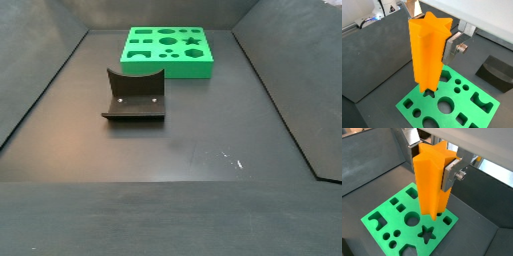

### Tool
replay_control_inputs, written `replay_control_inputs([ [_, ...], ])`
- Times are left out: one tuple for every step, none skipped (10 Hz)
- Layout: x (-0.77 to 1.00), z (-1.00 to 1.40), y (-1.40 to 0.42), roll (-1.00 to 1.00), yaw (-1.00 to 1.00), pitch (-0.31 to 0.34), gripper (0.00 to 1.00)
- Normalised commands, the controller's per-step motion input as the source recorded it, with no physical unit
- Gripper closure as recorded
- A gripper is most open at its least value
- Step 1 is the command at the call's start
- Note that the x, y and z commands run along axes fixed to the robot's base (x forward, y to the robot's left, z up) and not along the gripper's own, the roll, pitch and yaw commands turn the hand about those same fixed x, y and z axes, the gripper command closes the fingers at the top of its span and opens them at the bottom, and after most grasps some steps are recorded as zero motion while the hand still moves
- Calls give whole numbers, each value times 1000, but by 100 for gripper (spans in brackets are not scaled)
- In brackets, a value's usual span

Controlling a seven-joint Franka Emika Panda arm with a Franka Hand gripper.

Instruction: Insert the star object.

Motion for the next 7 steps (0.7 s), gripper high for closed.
replay_control_inputs([
  [-29, -446, 3, 87, -9, -43, 100],
  [-80, -691, 26, 193, 0, -64, 100],
  [-9, -837, 40, 146, 26, -83, 100],
  [-34, -866, 0, 141, 0, -113, 100],
  [0, -823, 6, 230, 0, -61, 100],
  [-331, -694, 0, 311, 0, -61, 100],
  [-291, -634, 34, 330, -114, -41, 100],
])
